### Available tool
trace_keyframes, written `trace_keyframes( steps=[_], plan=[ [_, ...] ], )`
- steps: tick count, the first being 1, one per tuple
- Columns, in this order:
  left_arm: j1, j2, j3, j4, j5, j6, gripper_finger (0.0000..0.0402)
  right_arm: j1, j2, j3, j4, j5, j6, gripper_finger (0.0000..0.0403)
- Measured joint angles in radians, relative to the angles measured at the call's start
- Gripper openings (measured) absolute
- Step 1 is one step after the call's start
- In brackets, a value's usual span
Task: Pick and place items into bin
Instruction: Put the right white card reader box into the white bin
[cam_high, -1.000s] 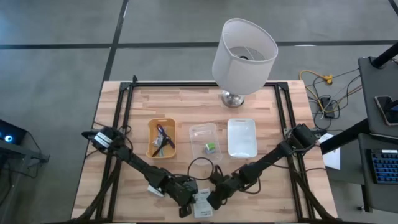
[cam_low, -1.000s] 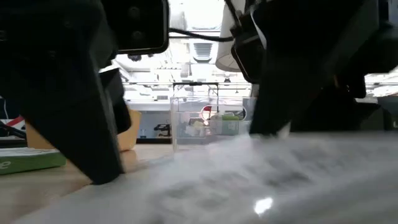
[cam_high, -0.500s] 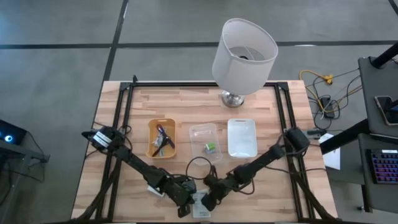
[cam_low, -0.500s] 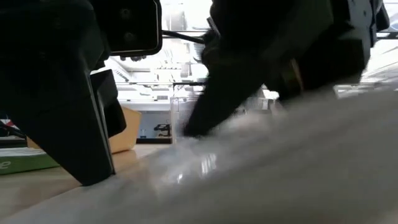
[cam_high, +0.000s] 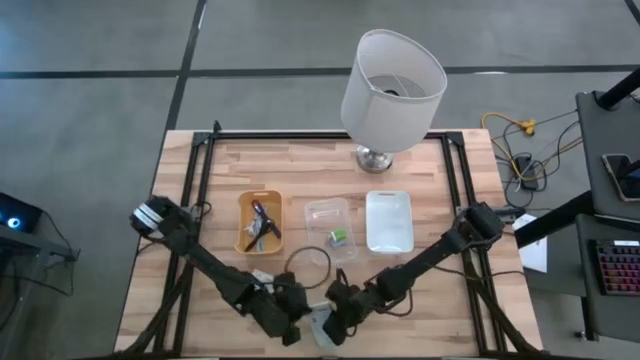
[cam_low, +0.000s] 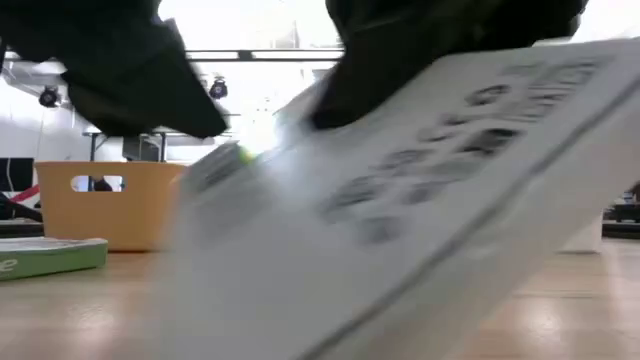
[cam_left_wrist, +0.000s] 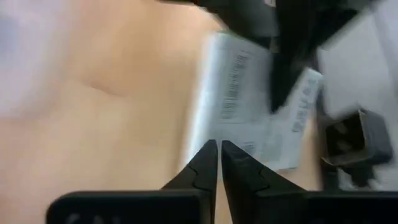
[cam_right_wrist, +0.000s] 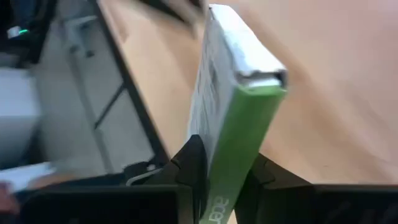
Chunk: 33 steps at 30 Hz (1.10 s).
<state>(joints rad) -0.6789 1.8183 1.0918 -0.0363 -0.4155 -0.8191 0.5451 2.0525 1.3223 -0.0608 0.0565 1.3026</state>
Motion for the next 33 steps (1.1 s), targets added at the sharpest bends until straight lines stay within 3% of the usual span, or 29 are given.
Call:
trace_keyframes(
  steps=[3, 7, 12, 18, 21, 27, 33],
  plan=[
    [-0.023, -0.059, -0.005, -0.080, -0.125, 0.015, 0.0023, 0.014, -0.067, 0.023, -0.190, 0.110, 0.034, 0.0040],
    [-0.038, -0.134, -0.006, -0.146, -0.205, 0.022, 0.0047, 0.050, -0.192, 0.068, -0.579, 0.300, 0.195, 0.0048],
    [-0.034, -0.170, -0.013, -0.131, -0.181, 0.021, 0.0065, 0.068, -0.375, 0.059, -0.895, 0.324, 0.397, 0.0047],
    [-0.035, -0.180, -0.014, -0.122, -0.158, 0.021, 0.0067, 0.014, -0.604, -0.012, -1.180, 0.312, 0.456, 0.0045],
    [-0.035, -0.180, -0.013, -0.107, -0.149, 0.015, 0.0067, -0.083, -0.700, -0.096, -1.205, 0.272, 0.401, 0.0045],
    [-0.034, -0.180, -0.014, -0.108, -0.158, 0.013, 0.0067, -0.276, -0.836, -0.297, -0.918, 0.200, 0.188, 0.0045],
    [-0.034, -0.180, -0.014, -0.114, -0.167, -0.066, 0.0086, -0.379, -0.877, -0.444, -0.811, 0.138, 0.136, 0.0069]
  ],
)
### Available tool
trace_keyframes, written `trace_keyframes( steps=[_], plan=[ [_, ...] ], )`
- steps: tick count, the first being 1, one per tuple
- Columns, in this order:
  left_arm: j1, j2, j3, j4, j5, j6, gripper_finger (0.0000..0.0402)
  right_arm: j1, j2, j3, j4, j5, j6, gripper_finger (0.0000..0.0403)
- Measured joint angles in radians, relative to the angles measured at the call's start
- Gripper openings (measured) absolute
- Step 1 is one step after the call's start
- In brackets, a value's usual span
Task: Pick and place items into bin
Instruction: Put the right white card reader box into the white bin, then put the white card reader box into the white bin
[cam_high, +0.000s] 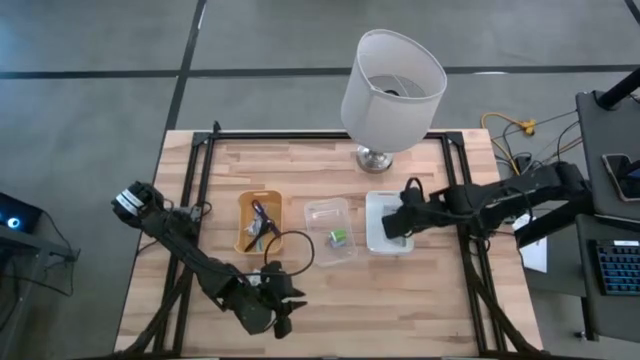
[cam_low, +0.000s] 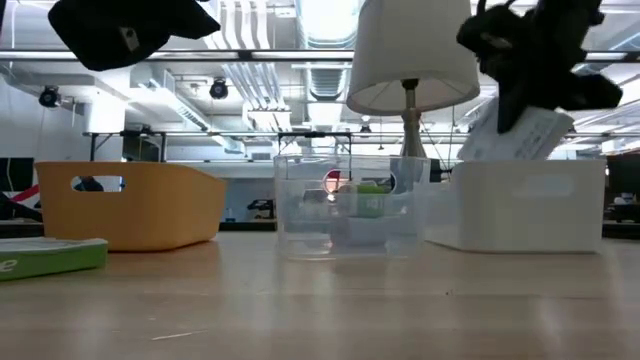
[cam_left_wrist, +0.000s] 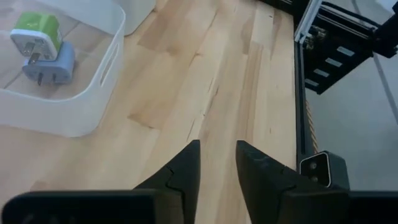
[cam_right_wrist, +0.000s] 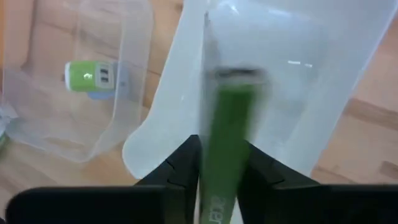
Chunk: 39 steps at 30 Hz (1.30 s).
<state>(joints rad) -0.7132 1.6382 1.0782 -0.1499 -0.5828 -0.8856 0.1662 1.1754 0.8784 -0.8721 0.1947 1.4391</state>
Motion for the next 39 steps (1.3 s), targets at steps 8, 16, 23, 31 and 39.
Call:
trace_keyframes(
  steps=[8, 16, 23, 31, 39],
  plan=[
    [0.004, 0.001, 0.000, -0.029, -0.003, -0.029, 0.0154, -0.090, 0.017, -0.066, 0.141, -0.051, -0.102, 0.0153],
    [0.000, -0.014, 0.004, -0.154, 0.009, -0.097, 0.0171, -0.071, 0.011, 0.006, -0.186, 0.040, -0.050, 0.0184],
    [-0.034, -0.102, 0.003, -0.457, 0.030, -0.233, 0.0171, 0.100, 0.049, 0.133, -0.029, 0.063, -0.256, 0.0170],
    [-0.168, -0.165, -0.046, -0.678, 0.215, -0.501, 0.0171, 0.334, 0.422, 0.358, 0.135, 0.069, -0.623, 0.0169],
    [-0.262, -0.144, -0.187, -0.720, 0.213, -0.839, 0.0135, 0.396, 0.778, 0.675, 0.116, 0.074, -0.693, 0.0168]
  ],
)
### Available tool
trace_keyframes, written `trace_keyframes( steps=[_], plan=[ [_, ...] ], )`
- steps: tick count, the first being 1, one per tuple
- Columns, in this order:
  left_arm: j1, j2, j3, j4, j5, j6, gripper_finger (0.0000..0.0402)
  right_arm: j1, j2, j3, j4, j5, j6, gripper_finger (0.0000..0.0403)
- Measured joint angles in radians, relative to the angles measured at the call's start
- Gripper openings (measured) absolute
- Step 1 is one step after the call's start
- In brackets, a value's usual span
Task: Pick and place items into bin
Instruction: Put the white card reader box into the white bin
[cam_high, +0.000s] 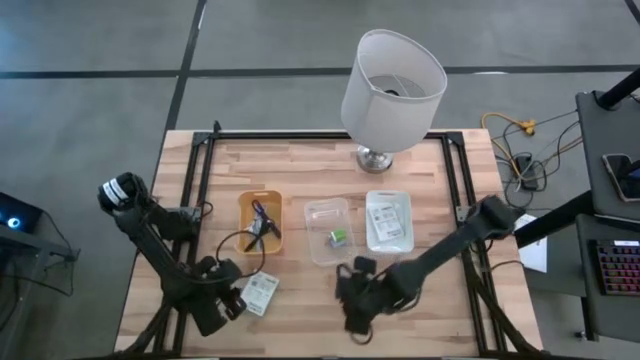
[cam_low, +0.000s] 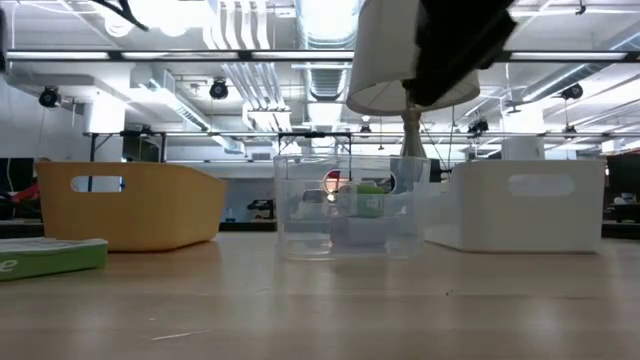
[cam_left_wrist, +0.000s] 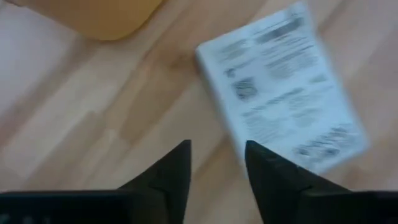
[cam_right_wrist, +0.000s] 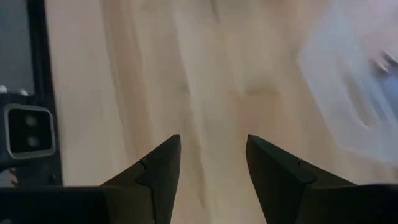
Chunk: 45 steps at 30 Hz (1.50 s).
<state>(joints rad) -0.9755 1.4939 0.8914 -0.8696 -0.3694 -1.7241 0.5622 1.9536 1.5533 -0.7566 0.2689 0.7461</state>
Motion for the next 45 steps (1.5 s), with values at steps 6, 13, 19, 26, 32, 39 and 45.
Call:
trace_keyframes(
  steps=[6, 13, 19, 26, 32, 39, 45],
  plan=[
    [-0.001, 0.060, -0.047, 0.095, 0.041, 0.198, 0.0040, 0.012, 0.154, 0.193, -0.059, -0.035, -0.024, 0.0166],
    [0.030, 0.152, -0.045, 0.201, 0.039, 0.220, 0.0010, 0.024, 0.210, 0.309, -0.163, -0.017, 0.020, 0.0148],
    [0.156, 0.219, -0.007, 0.531, -0.123, 0.461, 0.0011, 0.034, 0.201, 0.332, -0.232, 0.027, 0.124, 0.0131],
    [0.315, 0.194, 0.015, 0.956, -0.049, 0.869, 0.0011, 0.066, 0.200, 0.319, -0.288, 0.015, 0.235, 0.0120],
    [0.273, 0.121, 0.014, 0.774, -0.086, 0.781, 0.0011, 0.089, 0.196, 0.259, -0.295, -0.015, 0.386, 0.0124],
    [0.301, 0.204, 0.035, 1.006, -0.080, 0.871, 0.0011, 0.066, 0.195, 0.143, -0.141, -0.034, 0.572, 0.0097],
    [0.346, 0.289, 0.108, 0.890, -0.051, 0.849, 0.0004, 0.061, 0.166, 0.094, -0.122, 0.001, 0.742, 0.0026]
  ],
)
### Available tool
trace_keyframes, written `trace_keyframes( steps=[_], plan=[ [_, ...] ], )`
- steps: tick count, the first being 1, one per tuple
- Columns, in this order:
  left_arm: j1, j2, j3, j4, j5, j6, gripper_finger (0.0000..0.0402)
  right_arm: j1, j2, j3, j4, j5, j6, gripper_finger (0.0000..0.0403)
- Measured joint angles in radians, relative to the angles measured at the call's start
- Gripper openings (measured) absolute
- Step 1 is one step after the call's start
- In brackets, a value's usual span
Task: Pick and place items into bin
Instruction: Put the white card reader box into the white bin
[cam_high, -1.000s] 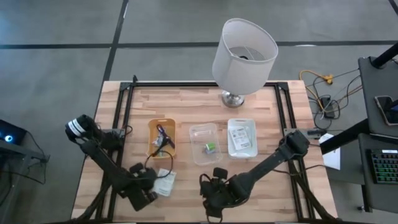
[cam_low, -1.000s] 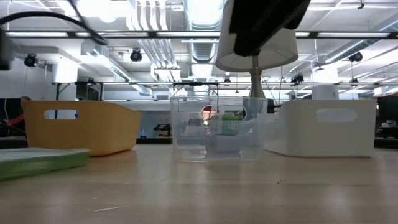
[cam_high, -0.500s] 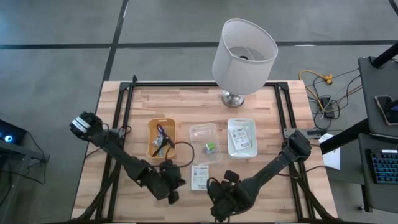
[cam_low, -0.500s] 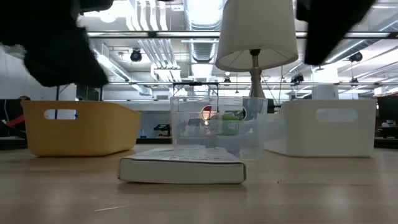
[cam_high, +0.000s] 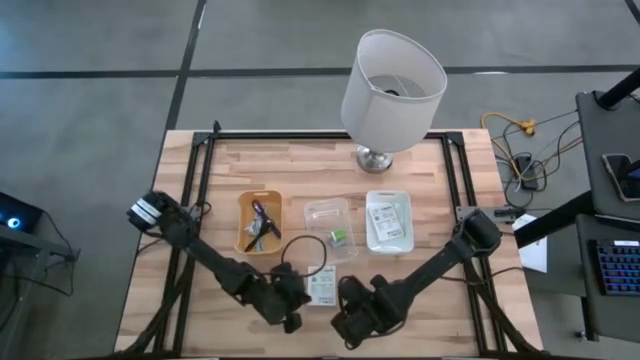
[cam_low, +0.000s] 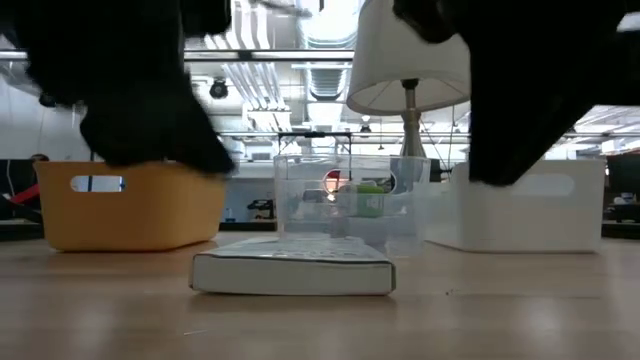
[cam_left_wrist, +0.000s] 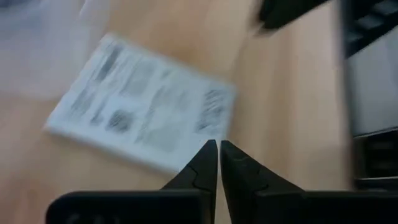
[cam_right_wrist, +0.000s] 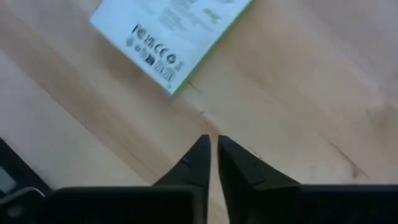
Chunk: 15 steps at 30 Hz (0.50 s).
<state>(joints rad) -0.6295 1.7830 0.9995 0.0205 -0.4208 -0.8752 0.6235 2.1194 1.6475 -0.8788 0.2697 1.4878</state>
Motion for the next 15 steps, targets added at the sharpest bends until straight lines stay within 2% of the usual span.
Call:
trace_keyframes(
  steps=[5, 12, 15],
  plan=[
    [0.024, 0.030, 0.007, -0.076, 0.036, -0.035, 0.0001, -0.005, -0.019, -0.050, 0.031, 0.062, 0.129, 0.0009],
    [0.032, 0.068, 0.007, -0.080, 0.120, -0.041, 0.0000, -0.032, -0.018, -0.116, 0.153, 0.066, 0.129, 0.0008],
    [0.032, 0.080, 0.007, -0.094, 0.131, -0.062, 0.0000, -0.045, -0.018, -0.144, 0.219, 0.034, 0.119, 0.0008]
  ],
)
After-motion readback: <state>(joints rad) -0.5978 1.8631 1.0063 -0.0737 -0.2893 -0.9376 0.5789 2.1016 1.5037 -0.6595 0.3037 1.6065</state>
